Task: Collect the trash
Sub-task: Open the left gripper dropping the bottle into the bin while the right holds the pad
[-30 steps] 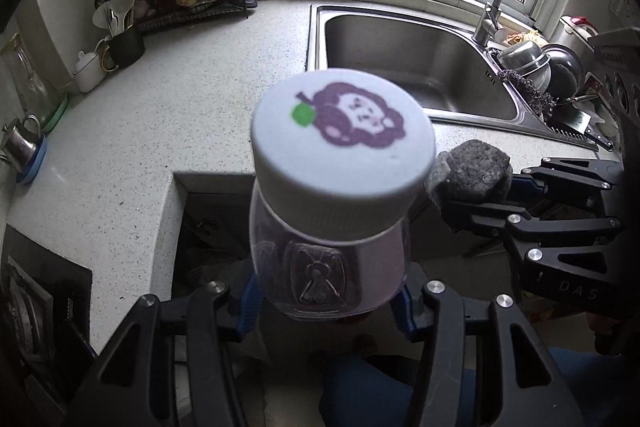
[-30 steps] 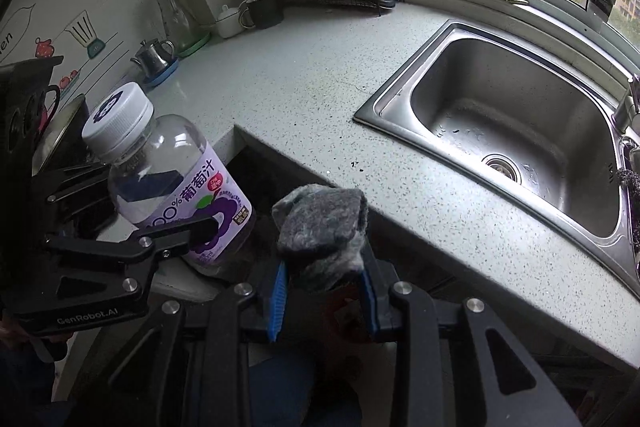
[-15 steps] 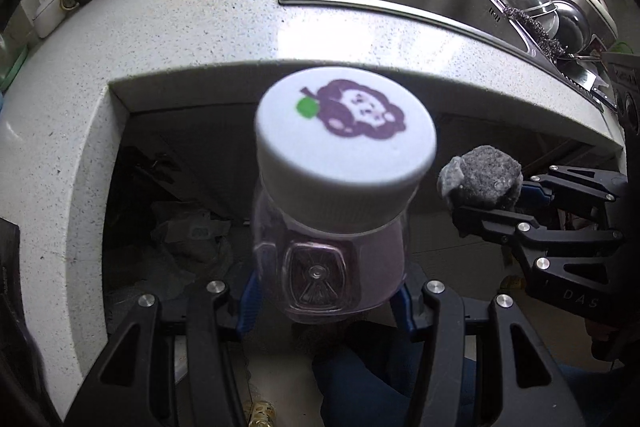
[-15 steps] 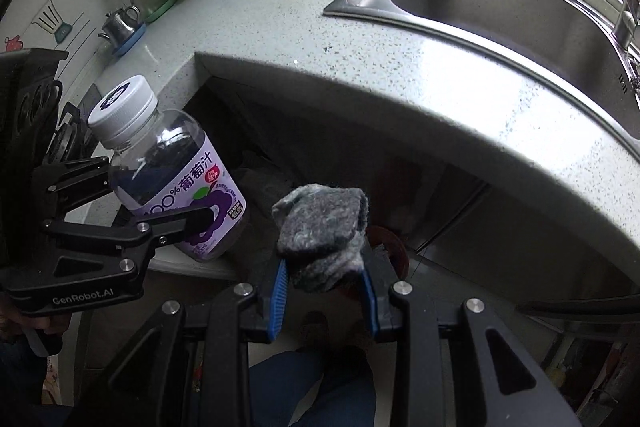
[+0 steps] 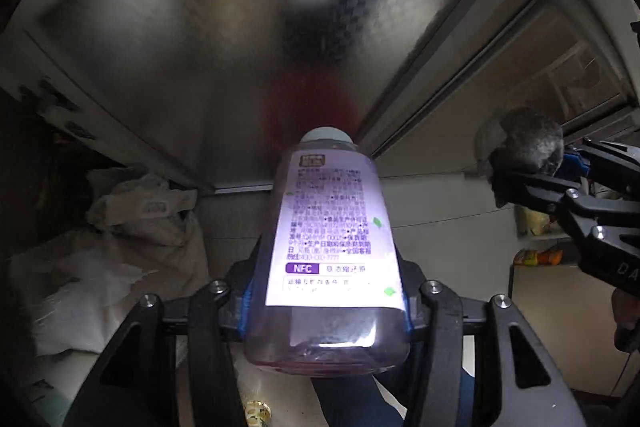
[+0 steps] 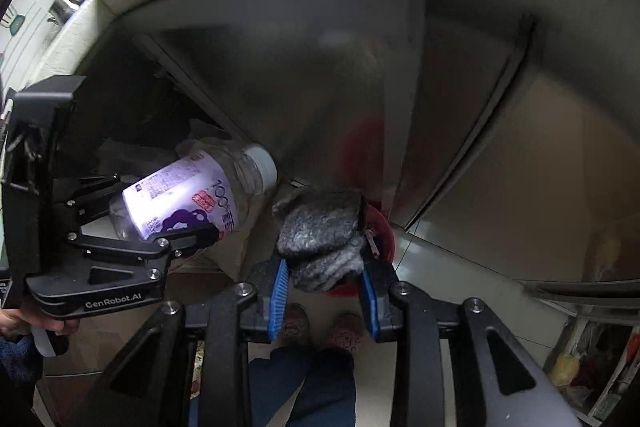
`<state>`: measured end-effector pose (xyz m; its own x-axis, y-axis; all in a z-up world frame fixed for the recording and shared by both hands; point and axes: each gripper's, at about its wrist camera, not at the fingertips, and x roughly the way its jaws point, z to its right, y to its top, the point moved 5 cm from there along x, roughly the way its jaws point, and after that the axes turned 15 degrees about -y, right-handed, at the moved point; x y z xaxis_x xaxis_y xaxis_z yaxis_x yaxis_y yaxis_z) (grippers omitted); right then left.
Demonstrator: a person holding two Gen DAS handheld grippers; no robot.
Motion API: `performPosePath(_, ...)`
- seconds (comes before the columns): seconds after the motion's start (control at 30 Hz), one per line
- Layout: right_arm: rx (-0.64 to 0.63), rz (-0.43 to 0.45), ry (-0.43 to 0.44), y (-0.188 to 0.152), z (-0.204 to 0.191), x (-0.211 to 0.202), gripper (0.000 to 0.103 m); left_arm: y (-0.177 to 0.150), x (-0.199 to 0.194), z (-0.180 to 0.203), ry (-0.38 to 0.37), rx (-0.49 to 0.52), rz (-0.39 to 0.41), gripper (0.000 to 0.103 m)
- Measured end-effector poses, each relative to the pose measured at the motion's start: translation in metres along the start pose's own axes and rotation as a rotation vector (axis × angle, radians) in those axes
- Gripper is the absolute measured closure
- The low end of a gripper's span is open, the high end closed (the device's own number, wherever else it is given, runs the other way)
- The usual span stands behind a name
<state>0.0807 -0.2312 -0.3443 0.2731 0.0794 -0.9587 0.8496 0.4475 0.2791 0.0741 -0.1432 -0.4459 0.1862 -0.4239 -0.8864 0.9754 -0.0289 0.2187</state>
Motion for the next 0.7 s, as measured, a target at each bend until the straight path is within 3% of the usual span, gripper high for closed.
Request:
performPosePath(0.27, 0.046, -0.071, 0.001, -0.021, 0.006, 0.084, 0.074, -0.014, 0.096, -0.031, -0.009, 0.004, -0.089, 0.054)
performPosePath(0.43, 0.064, -0.096, 0.007, -0.026, -0.01, 0.107, 0.074, -0.014, 0.123, -0.034, -0.014, 0.013, -0.125, 0.054)
performPosePath(0.63, 0.067, -0.105, 0.015, -0.031, -0.003, 0.12, 0.074, -0.012, 0.136, -0.039, -0.016, 0.008, -0.14, 0.054)
performPosePath(0.67, 0.067, -0.105, 0.015, -0.034, 0.006, 0.123, 0.074, -0.012, 0.137, -0.04, -0.009, 0.01, -0.145, 0.053)
performPosePath(0.7, 0.069, -0.104, 0.018, -0.035, 0.011, 0.122, 0.074, -0.01, 0.139, -0.039, -0.009, 0.012, -0.149, 0.045)
